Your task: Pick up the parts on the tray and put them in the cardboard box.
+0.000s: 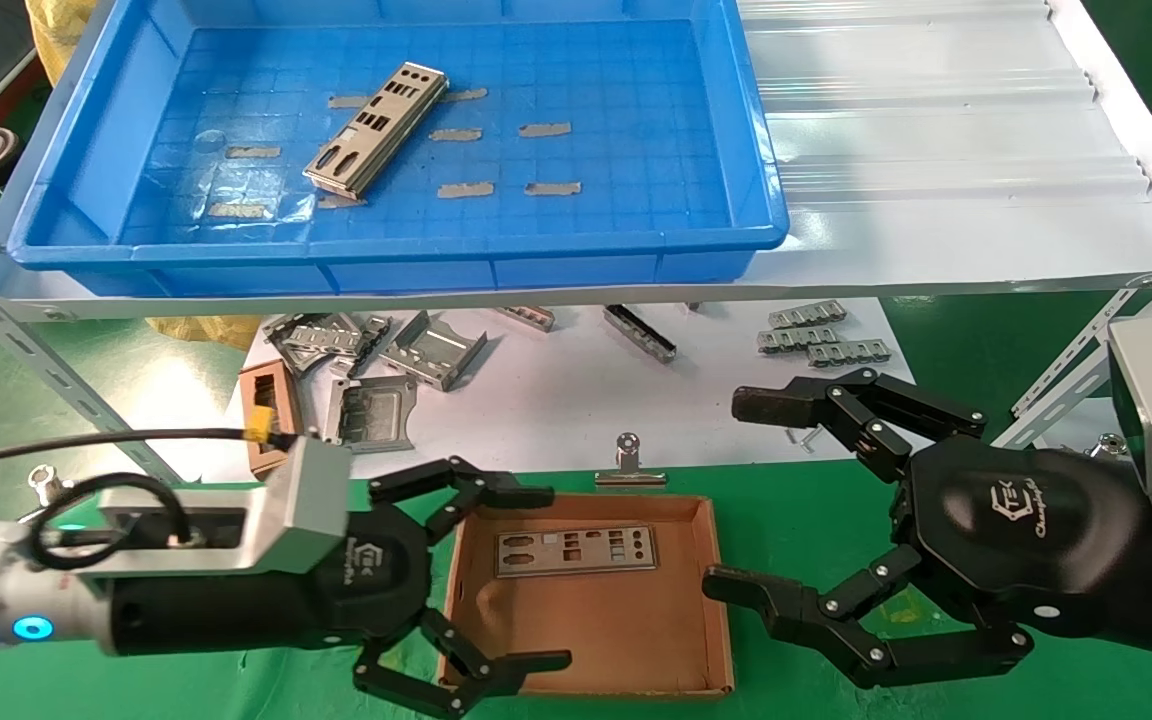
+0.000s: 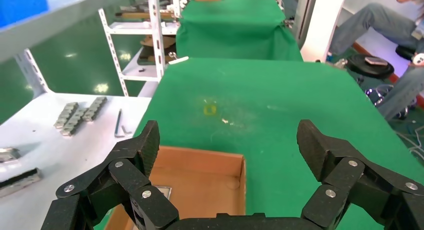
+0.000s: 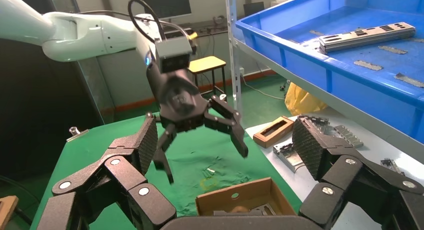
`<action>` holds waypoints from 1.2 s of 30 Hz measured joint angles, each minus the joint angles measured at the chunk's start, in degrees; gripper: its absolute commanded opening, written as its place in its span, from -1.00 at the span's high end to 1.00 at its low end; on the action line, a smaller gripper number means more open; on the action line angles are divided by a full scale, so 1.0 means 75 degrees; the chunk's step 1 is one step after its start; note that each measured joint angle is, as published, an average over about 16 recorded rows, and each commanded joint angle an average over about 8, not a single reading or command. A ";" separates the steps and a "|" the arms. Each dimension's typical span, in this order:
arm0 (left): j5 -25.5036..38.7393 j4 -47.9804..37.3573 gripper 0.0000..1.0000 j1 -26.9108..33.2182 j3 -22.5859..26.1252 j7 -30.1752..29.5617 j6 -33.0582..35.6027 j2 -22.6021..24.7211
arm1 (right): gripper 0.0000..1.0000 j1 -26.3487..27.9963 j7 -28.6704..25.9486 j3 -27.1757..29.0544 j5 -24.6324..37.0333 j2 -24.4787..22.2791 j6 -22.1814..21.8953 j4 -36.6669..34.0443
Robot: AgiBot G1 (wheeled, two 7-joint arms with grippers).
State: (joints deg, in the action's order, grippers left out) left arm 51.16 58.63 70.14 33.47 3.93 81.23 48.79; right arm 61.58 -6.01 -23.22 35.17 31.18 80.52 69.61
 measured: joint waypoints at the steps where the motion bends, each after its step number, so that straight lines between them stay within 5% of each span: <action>1: -0.0036 0.0057 -1.00 -0.0033 -0.0067 -0.0056 0.0017 -0.0053 | -1.00 0.0000 0.0000 0.0000 0.0000 0.0000 0.0000 0.0000; 36: -0.1227 0.1965 -1.00 -0.1127 -0.2297 -0.1913 0.0591 -0.1809 | -1.00 -0.0001 0.0000 0.0000 0.0000 0.0000 -0.0001 -0.0001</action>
State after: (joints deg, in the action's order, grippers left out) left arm 41.95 73.36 61.68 16.25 -10.41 85.66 35.22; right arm 61.58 -6.01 -23.22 35.17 31.18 80.51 69.60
